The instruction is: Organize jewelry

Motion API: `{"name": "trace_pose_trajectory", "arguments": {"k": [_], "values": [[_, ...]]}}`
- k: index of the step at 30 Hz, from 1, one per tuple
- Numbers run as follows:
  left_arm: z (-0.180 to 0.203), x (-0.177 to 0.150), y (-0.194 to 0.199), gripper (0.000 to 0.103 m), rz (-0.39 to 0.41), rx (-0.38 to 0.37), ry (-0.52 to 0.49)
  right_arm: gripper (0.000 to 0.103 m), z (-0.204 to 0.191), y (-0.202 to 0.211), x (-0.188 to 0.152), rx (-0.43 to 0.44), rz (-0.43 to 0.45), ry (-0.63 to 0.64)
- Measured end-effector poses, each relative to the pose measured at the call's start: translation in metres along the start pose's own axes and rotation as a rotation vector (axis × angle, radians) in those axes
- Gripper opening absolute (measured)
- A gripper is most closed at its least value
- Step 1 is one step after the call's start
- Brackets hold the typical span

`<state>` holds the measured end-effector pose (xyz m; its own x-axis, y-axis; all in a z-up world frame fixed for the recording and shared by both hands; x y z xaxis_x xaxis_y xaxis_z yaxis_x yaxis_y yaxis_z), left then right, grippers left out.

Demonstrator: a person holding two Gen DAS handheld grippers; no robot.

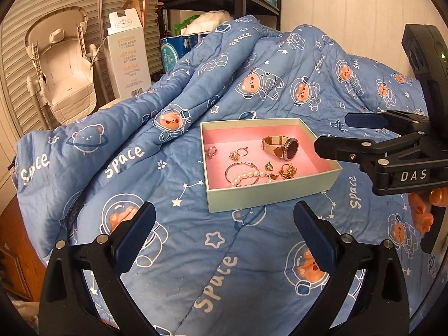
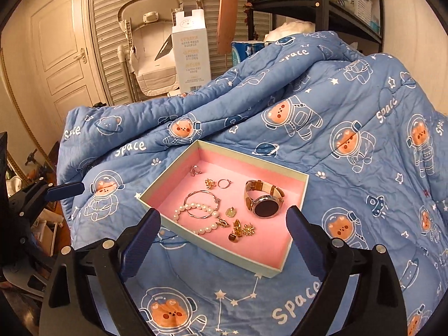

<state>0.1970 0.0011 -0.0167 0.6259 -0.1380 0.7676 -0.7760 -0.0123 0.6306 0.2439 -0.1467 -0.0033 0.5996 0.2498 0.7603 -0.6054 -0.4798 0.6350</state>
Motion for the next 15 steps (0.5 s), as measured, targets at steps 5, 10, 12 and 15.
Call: {"name": "trace_pose_trajectory", "arguments": {"k": [5,10,12,15], "values": [[0.000,-0.011,0.020,0.097,0.015,-0.002,0.048,0.093,-0.007,0.026,-0.021,-0.058,0.054,-0.004],[0.002,-0.023,0.042,0.097,0.040,0.020,0.065,0.096,-0.015,0.050,-0.041,-0.089,0.094,-0.032],[0.003,-0.026,0.053,0.097,0.059,0.021,0.078,0.096,-0.019,0.061,-0.049,-0.102,0.110,-0.046],[0.003,-0.033,0.071,0.097,0.092,0.034,0.102,0.096,-0.024,0.078,-0.061,-0.114,0.153,-0.090]]}}
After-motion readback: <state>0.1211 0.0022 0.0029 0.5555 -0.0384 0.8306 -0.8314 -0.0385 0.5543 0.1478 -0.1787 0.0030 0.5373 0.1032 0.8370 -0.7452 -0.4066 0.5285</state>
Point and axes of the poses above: each gripper's, at about its wrist camera, not at the fingertips, and y roughly against the way its jaws point, z to its right, x to its top, the point moved 3 cm from there along -y, roughly the way its jaws point, and after that the axes turned 9 degrees about x, right-handed, at the moved point
